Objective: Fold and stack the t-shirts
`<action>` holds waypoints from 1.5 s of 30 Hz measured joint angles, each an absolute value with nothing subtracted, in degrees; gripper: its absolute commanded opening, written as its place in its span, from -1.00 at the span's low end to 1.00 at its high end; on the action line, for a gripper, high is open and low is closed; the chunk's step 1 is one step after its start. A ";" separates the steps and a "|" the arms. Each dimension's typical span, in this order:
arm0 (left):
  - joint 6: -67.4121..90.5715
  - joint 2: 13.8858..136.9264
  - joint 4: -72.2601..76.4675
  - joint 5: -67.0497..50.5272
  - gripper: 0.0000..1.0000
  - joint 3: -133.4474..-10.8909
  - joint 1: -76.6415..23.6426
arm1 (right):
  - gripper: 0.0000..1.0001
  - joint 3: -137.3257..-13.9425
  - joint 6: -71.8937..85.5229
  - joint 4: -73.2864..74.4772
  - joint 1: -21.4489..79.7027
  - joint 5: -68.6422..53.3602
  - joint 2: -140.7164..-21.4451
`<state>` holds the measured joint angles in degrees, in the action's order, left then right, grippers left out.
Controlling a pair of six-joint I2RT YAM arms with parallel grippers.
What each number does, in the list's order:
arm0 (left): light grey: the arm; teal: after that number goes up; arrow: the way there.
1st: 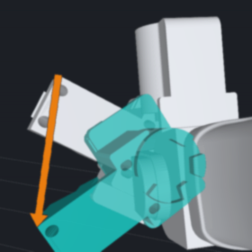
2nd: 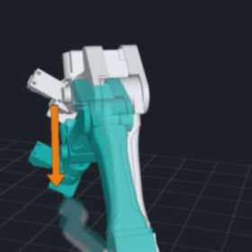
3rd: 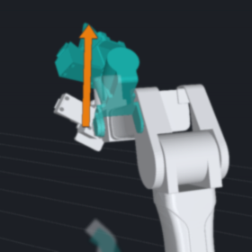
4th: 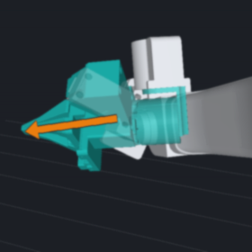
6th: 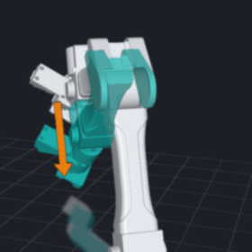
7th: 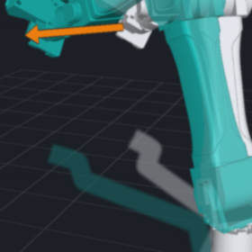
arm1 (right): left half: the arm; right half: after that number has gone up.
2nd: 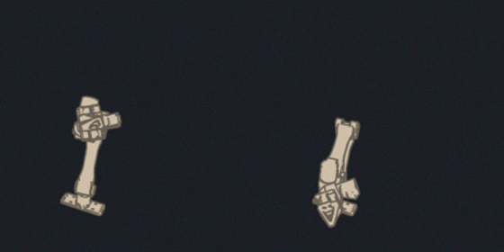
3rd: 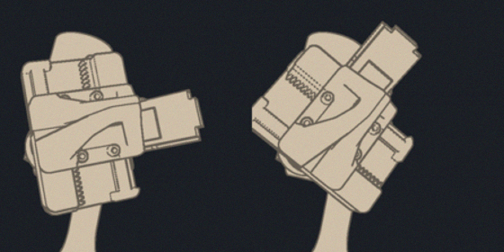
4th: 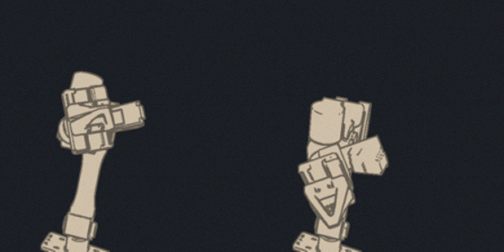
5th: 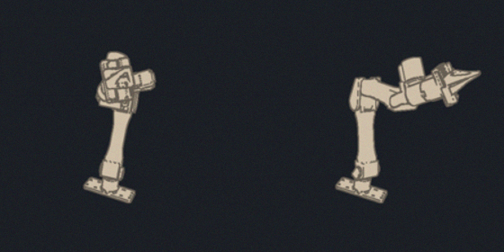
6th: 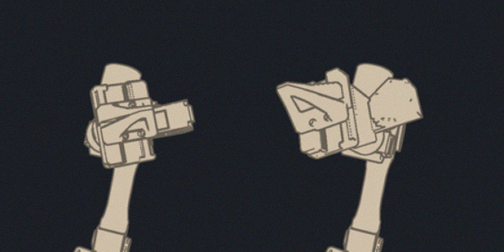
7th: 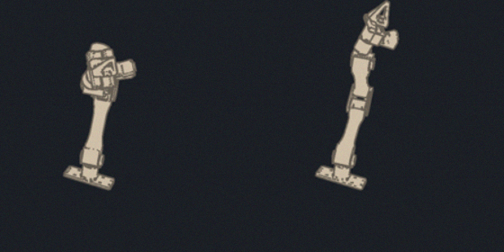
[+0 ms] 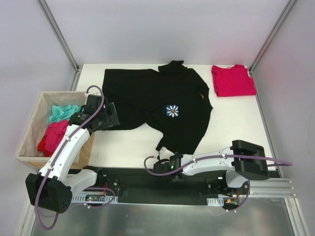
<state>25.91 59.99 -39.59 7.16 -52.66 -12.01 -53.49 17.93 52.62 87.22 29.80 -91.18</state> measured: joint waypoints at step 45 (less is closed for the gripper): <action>25.89 61.95 -39.29 7.16 0.98 -52.66 -12.01 | -0.31 -53.54 6.81 44.82 76.84 24.60 -95.98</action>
